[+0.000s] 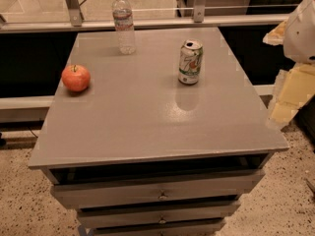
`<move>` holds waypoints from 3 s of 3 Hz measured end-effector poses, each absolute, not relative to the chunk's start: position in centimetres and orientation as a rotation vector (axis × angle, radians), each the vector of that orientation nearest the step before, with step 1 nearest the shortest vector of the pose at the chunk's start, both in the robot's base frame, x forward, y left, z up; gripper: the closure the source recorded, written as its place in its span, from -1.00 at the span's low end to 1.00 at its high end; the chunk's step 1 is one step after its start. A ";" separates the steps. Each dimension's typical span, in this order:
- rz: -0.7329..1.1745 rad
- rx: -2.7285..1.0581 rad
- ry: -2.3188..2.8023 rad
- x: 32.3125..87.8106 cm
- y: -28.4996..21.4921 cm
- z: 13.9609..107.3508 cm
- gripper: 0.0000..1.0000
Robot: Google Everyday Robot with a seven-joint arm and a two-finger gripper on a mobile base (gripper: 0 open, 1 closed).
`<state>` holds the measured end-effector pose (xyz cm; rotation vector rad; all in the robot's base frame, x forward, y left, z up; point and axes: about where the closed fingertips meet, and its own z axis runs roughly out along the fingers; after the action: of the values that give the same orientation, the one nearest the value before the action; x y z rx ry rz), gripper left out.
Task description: Knock water bottle over
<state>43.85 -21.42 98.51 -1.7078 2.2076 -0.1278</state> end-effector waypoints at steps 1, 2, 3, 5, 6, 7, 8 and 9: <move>-0.125 -1.702 2.199 44.3 -21.2 98.5 -1.00; -0.099 -1.662 2.132 48.3 -19.5 98.2 -1.00; -0.064 -1.607 2.052 54.6 -16.4 98.4 -1.00; 0.002 -1.535 1.970 60.8 -11.3 99.6 -1.00; 0.036 -1.489 1.951 61.6 -10.2 98.9 -1.00; 0.114 -1.401 1.889 65.5 -6.3 97.4 -1.00; 0.189 -1.314 1.824 70.7 -2.4 96.3 -1.00; 0.231 -1.243 1.757 75.1 0.9 96.5 -1.00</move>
Offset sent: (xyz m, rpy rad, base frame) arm 0.0968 0.0394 -0.0089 0.1470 -0.1189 0.0290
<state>75.08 0.88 96.47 -1.2433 1.7566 0.2314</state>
